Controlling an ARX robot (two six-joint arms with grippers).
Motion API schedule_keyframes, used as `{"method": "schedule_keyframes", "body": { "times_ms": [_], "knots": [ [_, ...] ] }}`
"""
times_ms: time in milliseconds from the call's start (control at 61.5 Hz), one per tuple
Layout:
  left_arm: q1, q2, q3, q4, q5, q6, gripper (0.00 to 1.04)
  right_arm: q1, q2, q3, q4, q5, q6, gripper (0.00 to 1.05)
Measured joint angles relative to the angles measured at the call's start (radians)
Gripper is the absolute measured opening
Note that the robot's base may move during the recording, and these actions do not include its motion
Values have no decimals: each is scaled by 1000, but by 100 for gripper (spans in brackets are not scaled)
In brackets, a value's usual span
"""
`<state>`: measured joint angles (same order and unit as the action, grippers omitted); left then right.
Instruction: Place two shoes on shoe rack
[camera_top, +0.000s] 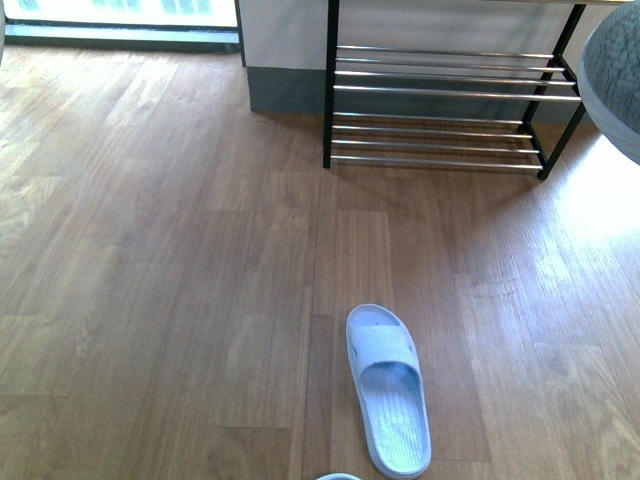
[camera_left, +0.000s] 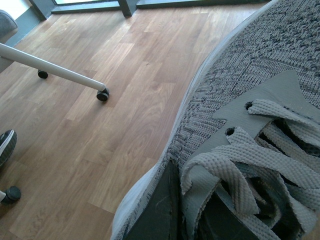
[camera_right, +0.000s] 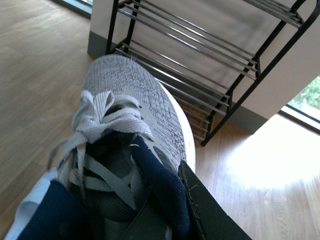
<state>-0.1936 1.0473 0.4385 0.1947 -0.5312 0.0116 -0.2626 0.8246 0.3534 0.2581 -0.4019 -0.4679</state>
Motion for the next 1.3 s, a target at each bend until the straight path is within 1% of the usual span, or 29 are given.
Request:
{"method": "schedule_keyframes", "body": {
  "times_ms": [195,472,732,944,1302],
  "knots": [
    [0,0,0,0,5,0,1,0,0,0,0,-10,0,1],
    [-2,2,0,0,8,0,1,-3,0,0,0,11,0,1],
    [-2,0,0,0,7,0,1,-2,-1,-1,0,-2,0,1],
    [-7,0,0,0,16,0,1,-7,0,-2,-1,19,0,1],
    [-6,0,0,0,8,0,1,-6,0,-2,-1,2,0,1]
  ]
}}
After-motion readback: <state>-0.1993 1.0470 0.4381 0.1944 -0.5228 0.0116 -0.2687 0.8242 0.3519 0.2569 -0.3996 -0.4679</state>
